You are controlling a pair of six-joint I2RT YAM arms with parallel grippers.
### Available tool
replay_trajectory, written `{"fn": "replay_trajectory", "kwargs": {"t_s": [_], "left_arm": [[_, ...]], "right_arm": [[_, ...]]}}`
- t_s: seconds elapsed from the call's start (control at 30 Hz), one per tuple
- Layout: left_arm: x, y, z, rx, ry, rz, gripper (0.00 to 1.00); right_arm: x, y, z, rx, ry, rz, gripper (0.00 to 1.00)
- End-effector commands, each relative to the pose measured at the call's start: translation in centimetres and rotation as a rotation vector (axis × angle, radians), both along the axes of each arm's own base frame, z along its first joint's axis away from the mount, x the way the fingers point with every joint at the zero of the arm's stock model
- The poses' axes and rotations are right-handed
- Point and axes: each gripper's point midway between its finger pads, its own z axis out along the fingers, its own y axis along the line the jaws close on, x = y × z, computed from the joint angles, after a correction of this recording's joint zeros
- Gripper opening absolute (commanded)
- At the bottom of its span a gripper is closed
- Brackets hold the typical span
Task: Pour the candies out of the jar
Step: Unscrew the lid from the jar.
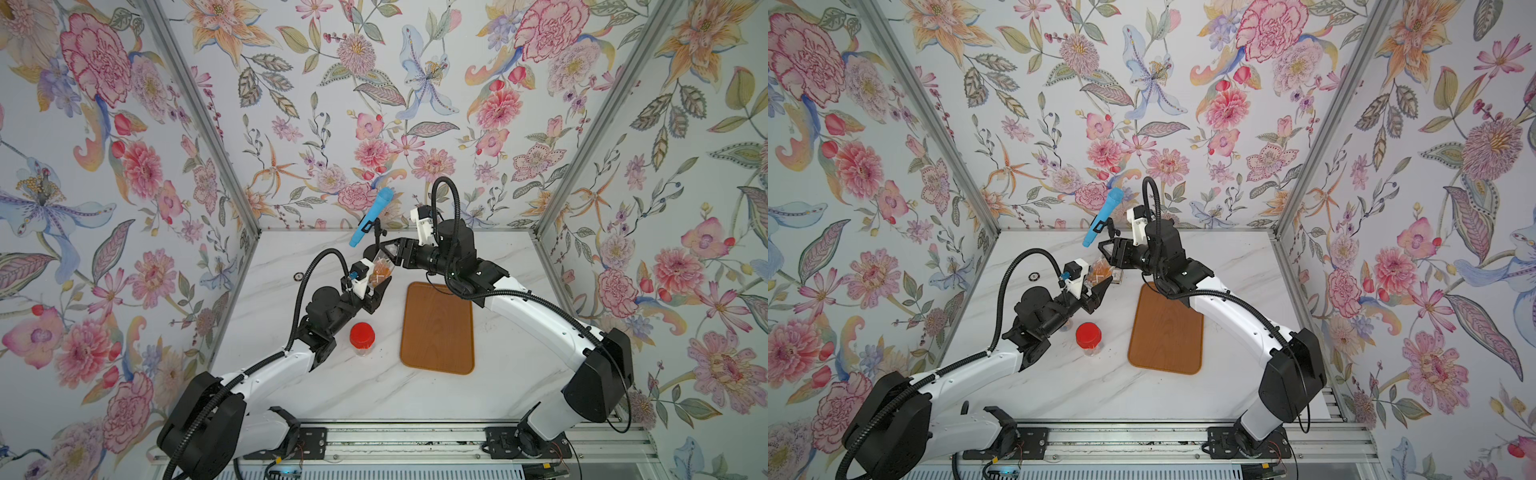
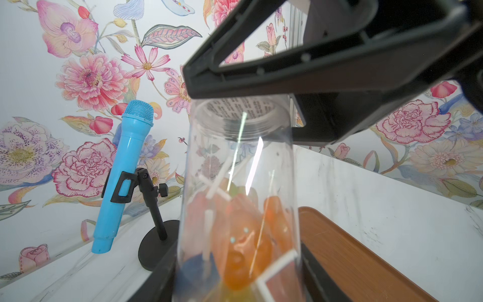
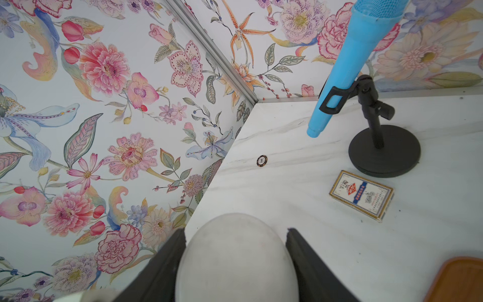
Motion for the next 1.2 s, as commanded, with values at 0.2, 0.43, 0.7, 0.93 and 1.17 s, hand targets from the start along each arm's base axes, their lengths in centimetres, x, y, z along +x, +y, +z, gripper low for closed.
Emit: {"fn": "replay_trajectory", "kwargs": {"t_s": [0.2,0.43,0.7,0.93,1.17], "left_arm": [[-1.0,0.1,2.2,-0.030,-0.073,-0.012,0.00],[-1.1,-0.3,2.1,-0.023,-0.068,-0.029,0.00],[-1.5,-0.6,2.6,-0.041,-0.074,-0.055,0.00],[-2.2,-1.6,3.9,-0.067,-0.082,-0.135,0.00],[-6.5,-3.7,6.5,-0.147,-0.149,-0.435,0.00]], "right_arm": [[0.8,0.1,1.9,0.058,-0.030,-0.041,0.75],[1.1,0.0,1.6,0.070,-0.030,-0.051,0.62],[0.7,-0.1,1.7,0.064,-0.055,-0.021,0.44],[-0.5,0.1,2.5,0.053,-0.125,0.067,0.40],[-5.1,0.0,5.8,0.182,-0.294,0.457,0.34]]}}
